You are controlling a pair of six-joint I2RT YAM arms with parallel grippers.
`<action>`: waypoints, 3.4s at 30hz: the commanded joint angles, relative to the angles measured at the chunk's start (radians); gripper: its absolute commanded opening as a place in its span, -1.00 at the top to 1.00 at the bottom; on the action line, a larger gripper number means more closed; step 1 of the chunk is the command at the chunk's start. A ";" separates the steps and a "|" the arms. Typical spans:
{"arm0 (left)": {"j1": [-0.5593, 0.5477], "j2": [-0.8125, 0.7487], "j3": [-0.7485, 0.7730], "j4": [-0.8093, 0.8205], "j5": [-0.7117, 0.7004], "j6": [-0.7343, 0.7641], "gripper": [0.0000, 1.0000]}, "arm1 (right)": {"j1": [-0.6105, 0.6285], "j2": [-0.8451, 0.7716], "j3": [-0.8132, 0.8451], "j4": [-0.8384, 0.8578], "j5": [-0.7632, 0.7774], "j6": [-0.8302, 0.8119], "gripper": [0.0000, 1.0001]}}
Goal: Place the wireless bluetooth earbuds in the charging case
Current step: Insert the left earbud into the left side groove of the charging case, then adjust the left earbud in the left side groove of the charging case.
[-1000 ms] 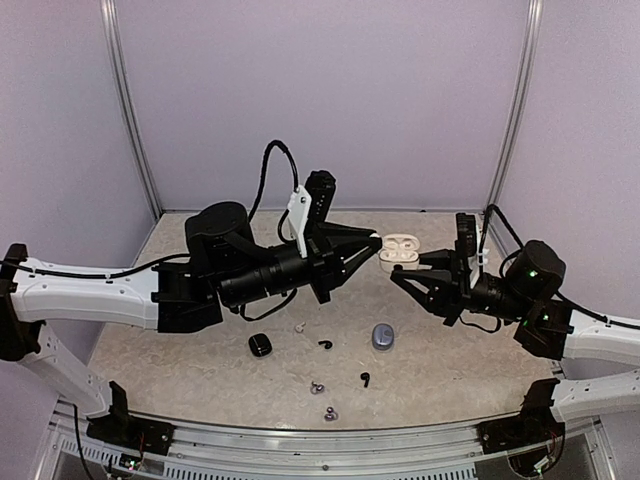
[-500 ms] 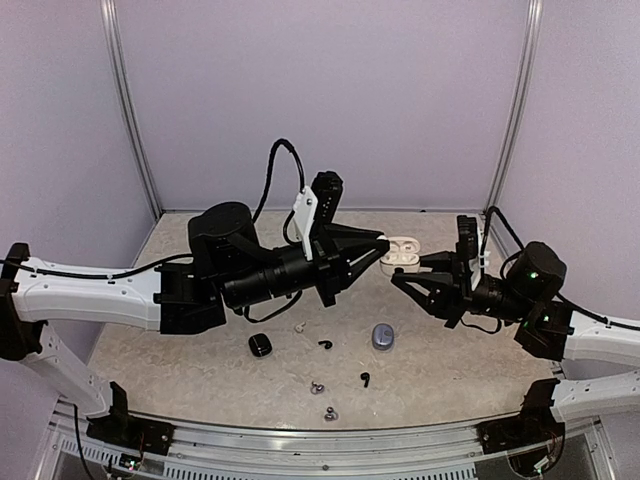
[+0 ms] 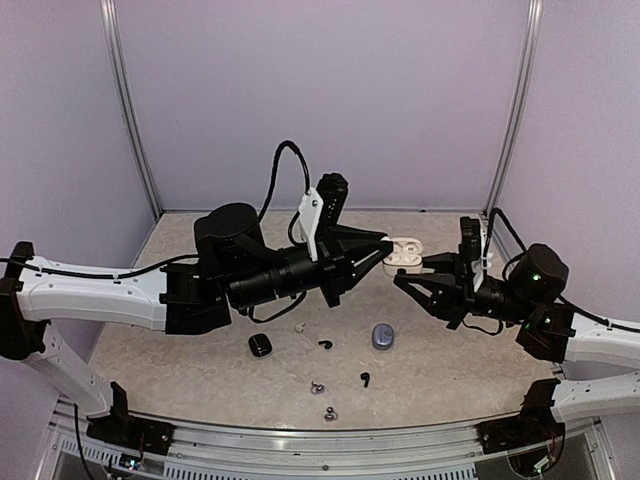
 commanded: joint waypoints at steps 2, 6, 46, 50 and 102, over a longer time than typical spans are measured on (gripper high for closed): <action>0.005 0.009 -0.009 0.015 0.005 -0.008 0.87 | 0.007 -0.030 -0.008 0.049 0.026 0.011 0.97; 0.005 0.012 -0.010 0.014 0.010 -0.005 0.87 | 0.008 -0.026 -0.008 0.053 0.027 0.018 0.98; 0.021 0.025 -0.012 -0.026 0.009 -0.061 0.17 | 0.007 -0.051 -0.033 0.064 0.057 0.000 0.97; 0.011 -0.013 -0.069 0.033 0.019 -0.046 -0.11 | 0.007 -0.052 -0.034 0.048 0.069 -0.007 0.97; 0.015 -0.133 -0.149 -0.046 -0.025 0.038 -0.72 | 0.007 0.006 0.036 -0.015 -0.219 0.019 1.00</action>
